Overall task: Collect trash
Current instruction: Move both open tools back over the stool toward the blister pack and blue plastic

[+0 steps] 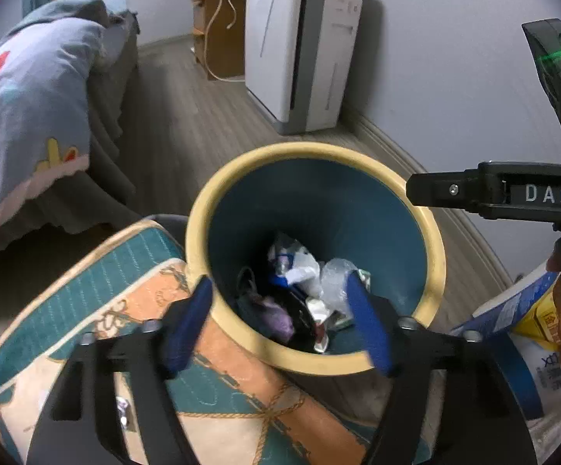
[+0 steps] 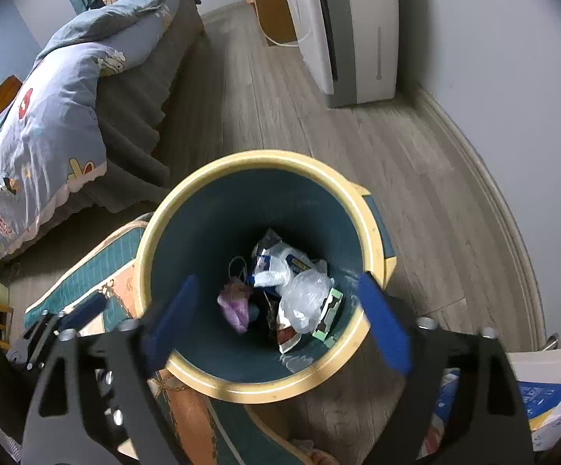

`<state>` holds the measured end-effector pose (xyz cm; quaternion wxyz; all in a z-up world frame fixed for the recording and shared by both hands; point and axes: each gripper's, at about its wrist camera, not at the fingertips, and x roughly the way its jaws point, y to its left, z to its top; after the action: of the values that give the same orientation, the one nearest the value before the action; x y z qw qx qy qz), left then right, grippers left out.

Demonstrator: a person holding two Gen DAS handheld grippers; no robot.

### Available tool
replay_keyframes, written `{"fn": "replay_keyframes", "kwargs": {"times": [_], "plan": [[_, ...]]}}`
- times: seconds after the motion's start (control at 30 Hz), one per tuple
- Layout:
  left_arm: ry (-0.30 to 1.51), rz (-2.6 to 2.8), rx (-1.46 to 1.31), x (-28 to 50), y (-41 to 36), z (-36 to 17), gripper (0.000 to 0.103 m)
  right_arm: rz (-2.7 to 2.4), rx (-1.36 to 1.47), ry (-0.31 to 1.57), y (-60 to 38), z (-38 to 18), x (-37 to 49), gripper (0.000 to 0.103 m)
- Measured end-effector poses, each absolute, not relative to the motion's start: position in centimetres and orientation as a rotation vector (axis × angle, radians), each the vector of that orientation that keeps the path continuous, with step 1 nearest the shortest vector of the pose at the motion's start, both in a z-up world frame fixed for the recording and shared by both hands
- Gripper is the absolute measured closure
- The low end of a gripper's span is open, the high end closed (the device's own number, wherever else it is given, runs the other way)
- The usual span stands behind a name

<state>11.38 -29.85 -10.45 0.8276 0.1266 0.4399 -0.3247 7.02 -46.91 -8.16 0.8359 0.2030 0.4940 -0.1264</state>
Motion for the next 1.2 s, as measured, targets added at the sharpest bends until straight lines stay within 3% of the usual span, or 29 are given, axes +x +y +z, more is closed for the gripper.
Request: {"fn": "replay_keyframes", "kwargs": {"times": [0.03,0.13,0.63,1.2], "plan": [[0.921,-0.677,0.269,11.2,-29.6,-10.2,0.016,-0.272,0.43,1.044,-46.8,-8.0,7.0,0.009],[0.891,-0.65,0.273,10.8,-29.0,-9.4,0.01,-0.275,0.429,1.042,-46.3,-7.3,7.0,0.006],[0.811,-0.579,0.295,7.3,-24.0,-5.1,0.008,-0.243,0.337,0.998,-42.0,-3.5,6.4,0.006],[0.795,-0.381,0.212,5.8,-13.1,-1.7,0.008,-0.173,0.244,1.022,-35.1,-2.2,6.7,0.006]]}}
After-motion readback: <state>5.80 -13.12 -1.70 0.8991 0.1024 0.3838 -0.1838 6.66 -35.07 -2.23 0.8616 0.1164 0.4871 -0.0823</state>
